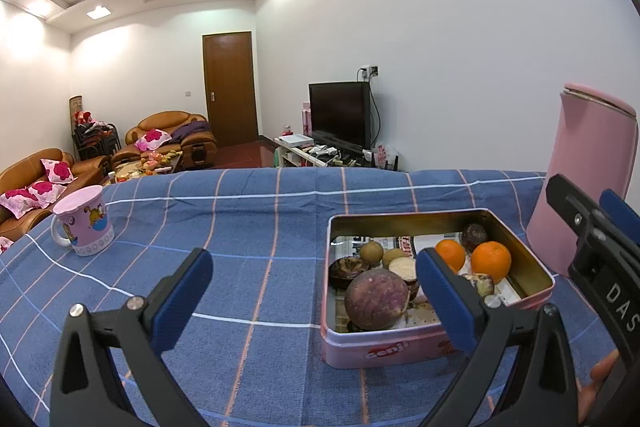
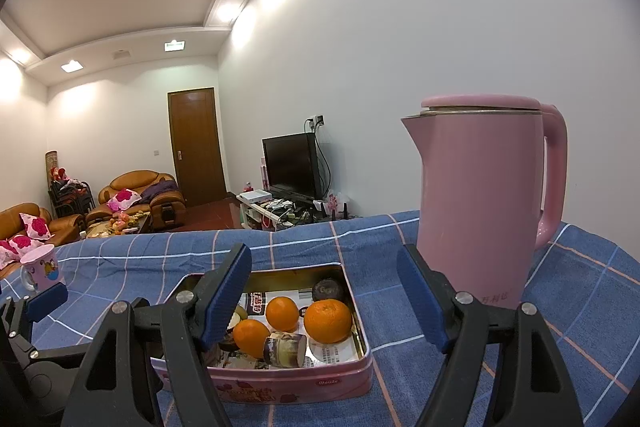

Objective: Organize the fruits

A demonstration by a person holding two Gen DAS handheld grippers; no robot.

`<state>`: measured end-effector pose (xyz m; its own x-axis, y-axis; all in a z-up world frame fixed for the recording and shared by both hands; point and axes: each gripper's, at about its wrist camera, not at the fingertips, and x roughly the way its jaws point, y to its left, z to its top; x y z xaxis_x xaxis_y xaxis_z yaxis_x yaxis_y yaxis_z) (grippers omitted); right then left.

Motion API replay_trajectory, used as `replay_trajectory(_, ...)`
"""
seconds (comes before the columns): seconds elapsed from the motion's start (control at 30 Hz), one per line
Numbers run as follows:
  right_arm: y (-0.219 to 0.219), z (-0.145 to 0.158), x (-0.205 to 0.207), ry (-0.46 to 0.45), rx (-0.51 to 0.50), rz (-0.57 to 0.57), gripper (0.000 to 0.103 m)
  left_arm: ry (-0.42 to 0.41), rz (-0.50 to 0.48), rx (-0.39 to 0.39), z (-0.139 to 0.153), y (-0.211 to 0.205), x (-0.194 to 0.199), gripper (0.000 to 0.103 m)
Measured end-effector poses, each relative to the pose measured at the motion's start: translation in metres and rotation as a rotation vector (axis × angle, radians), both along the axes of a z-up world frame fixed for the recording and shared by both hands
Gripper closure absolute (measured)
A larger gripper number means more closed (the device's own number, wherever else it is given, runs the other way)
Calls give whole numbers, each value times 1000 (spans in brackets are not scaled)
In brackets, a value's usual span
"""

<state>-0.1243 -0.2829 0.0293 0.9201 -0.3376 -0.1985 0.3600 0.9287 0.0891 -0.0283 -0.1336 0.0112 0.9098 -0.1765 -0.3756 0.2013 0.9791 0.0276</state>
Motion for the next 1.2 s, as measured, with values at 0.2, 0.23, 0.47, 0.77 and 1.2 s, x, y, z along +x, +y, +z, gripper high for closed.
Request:
replay_trajectory(0.2,0,0,0,0,0,0,27,0,1,1,0,0,0,0)
replay_trajectory(0.23,0,0,0,0,0,0,27,0,1,1,0,0,0,0)
replay_trajectory(0.47,-2,-1,0,1,4,-5,27,-6,5,18,0,-1,0,0)
replay_trajectory(0.77,-1,-1,0,3,4,-6,27,-6,15,28,-1,-3,1,0)
replay_trajectory(1.2,-1,0,0,5,3,-7,27,8,7,11,-3,-2,3,0)
